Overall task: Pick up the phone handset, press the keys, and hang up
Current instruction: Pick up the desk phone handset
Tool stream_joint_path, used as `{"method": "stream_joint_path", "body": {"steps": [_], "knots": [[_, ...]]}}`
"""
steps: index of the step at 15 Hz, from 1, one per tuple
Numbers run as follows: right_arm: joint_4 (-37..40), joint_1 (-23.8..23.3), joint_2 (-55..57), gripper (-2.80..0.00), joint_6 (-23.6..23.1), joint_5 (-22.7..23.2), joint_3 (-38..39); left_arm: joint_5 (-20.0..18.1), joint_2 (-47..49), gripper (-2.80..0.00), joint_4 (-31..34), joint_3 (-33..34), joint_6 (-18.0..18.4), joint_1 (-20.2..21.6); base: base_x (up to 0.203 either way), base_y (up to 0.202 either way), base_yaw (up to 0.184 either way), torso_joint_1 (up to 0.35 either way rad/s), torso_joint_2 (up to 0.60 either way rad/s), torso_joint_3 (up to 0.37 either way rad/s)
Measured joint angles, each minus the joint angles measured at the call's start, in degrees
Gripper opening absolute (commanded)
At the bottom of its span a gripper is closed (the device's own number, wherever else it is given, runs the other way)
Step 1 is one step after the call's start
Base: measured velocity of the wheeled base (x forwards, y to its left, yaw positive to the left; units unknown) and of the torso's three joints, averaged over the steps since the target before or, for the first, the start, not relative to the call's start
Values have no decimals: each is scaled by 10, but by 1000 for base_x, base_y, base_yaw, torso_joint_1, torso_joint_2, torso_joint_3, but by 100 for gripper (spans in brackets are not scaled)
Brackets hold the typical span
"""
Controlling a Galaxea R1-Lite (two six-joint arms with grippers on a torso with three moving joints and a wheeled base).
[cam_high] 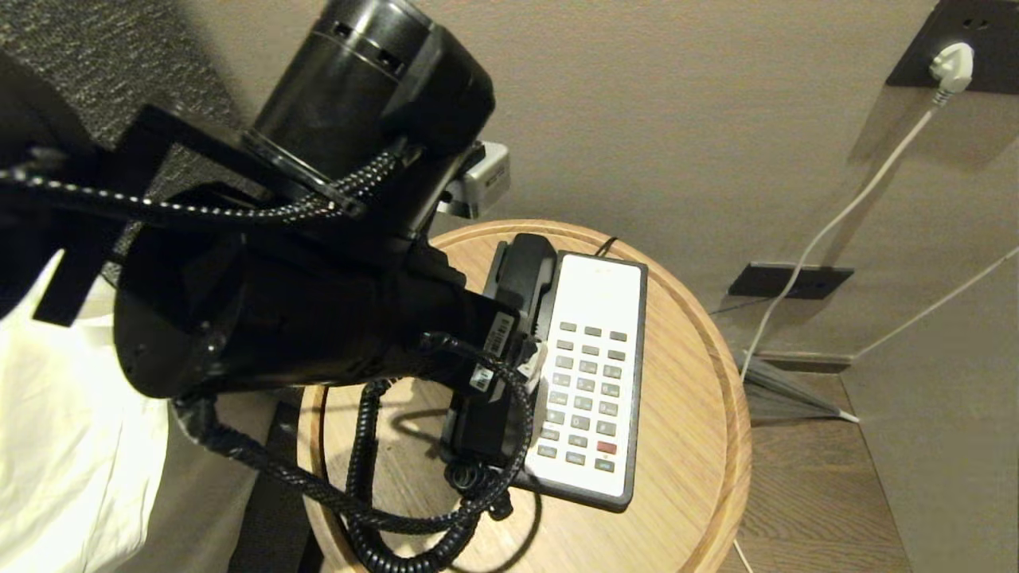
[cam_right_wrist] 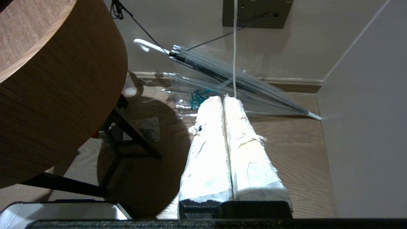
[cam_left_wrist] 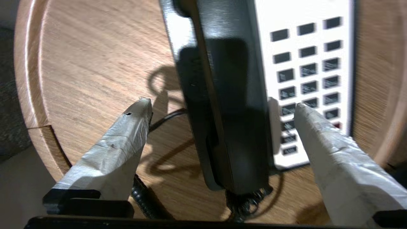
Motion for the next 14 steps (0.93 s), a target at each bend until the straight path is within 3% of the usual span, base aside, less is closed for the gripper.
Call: {"method": "stream_joint_path", "body": {"steps": [7, 14], "knots": [[0, 0, 0, -280, 0, 0, 0, 6, 25, 0, -1, -4, -24, -1, 0, 0, 0, 0, 0, 0], [0, 0, 0, -280, 0, 0, 0, 12, 35, 0, 0, -5, -25, -1, 0, 0, 0, 0, 0, 0]]}}
